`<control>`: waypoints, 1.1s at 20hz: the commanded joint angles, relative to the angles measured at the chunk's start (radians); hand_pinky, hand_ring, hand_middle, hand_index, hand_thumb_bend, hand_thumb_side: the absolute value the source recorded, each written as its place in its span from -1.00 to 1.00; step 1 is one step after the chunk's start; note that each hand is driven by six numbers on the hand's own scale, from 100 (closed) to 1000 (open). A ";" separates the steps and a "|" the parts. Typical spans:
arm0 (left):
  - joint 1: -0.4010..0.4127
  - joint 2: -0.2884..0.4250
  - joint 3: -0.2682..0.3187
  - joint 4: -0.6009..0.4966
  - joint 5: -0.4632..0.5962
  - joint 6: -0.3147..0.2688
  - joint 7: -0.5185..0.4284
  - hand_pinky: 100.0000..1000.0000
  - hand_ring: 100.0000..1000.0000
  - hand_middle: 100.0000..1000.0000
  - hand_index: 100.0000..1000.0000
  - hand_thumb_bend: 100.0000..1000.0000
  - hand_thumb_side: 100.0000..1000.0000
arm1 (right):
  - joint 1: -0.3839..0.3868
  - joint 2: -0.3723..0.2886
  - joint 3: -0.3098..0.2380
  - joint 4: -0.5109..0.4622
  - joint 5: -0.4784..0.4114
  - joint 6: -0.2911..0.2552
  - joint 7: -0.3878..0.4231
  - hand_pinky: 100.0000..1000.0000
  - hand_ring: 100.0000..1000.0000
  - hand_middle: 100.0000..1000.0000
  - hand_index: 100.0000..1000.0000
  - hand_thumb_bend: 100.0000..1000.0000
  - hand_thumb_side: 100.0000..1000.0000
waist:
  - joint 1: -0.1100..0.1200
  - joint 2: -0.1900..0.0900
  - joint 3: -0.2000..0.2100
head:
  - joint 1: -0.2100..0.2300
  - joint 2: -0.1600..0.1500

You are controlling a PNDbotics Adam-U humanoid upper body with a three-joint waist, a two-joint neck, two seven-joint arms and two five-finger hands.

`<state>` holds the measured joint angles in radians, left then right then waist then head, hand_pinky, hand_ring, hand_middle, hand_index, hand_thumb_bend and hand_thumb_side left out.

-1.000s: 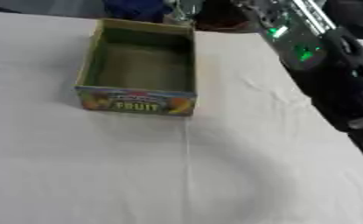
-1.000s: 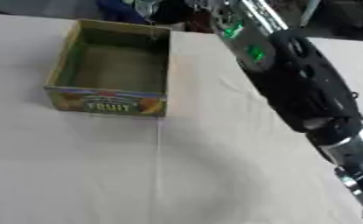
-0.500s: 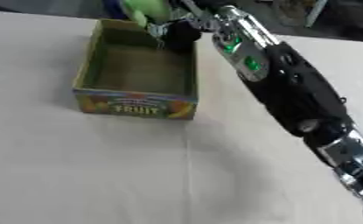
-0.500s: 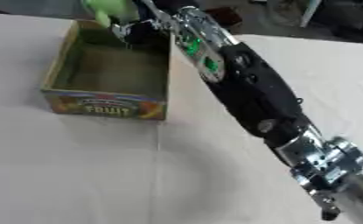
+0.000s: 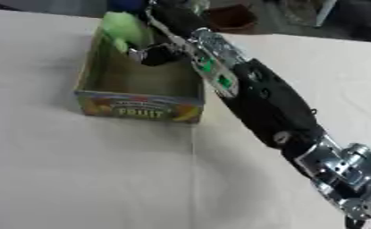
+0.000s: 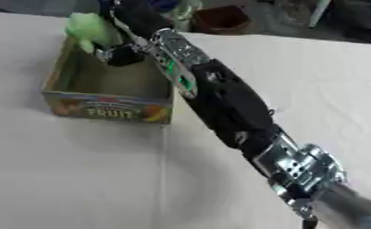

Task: Pick up objects on the table and place them in the box.

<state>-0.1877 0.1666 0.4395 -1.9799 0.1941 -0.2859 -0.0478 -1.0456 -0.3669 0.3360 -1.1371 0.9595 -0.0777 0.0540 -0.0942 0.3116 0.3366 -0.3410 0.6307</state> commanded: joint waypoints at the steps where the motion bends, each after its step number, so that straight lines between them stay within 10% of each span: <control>1: -0.012 0.016 -0.002 -0.020 0.005 -0.003 -0.004 -0.20 -0.25 -0.16 0.15 -1.00 0.46 | -0.014 0.011 0.000 0.026 0.050 -0.023 0.010 0.34 0.46 0.09 0.00 -1.00 -0.07 | 0.006 -0.014 0.002 | -0.008 -0.016; 6: -0.016 0.016 -0.002 -0.020 0.008 -0.001 -0.006 -0.20 -0.25 -0.16 0.15 -1.00 0.46 | -0.015 0.030 -0.003 0.064 0.067 -0.052 0.054 0.37 0.50 0.18 0.12 -1.00 -0.06 | 0.003 -0.012 0.006 | -0.014 -0.022; 13: -0.018 0.015 -0.002 -0.020 0.007 0.000 -0.007 -0.20 -0.25 -0.16 0.15 -1.00 0.46 | -0.029 0.024 -0.011 0.068 0.093 -0.087 0.119 0.50 0.70 0.52 0.81 -1.00 0.03 | 0.002 -0.009 0.008 | -0.014 -0.025; 17: -0.018 0.016 -0.003 -0.020 0.006 0.001 -0.009 -0.20 -0.25 -0.16 0.15 -1.00 0.46 | -0.048 0.004 -0.019 0.040 0.103 -0.080 0.144 0.55 0.79 0.65 0.94 0.06 0.08 | 0.002 -0.011 0.007 | -0.012 -0.025; 22: -0.016 0.017 -0.003 -0.020 0.006 0.002 -0.008 -0.20 -0.25 -0.16 0.14 -1.00 0.46 | -0.060 -0.022 -0.023 -0.002 0.123 -0.081 0.155 0.57 0.83 0.70 0.97 0.40 0.12 | 0.003 -0.014 0.001 | -0.008 -0.024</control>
<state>-0.1974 0.1667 0.4386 -1.9799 0.1977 -0.2831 -0.0536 -1.0773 -0.3592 0.3253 -1.1074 1.0725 -0.1586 0.2051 -0.1006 0.3182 0.3373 -0.3514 0.6146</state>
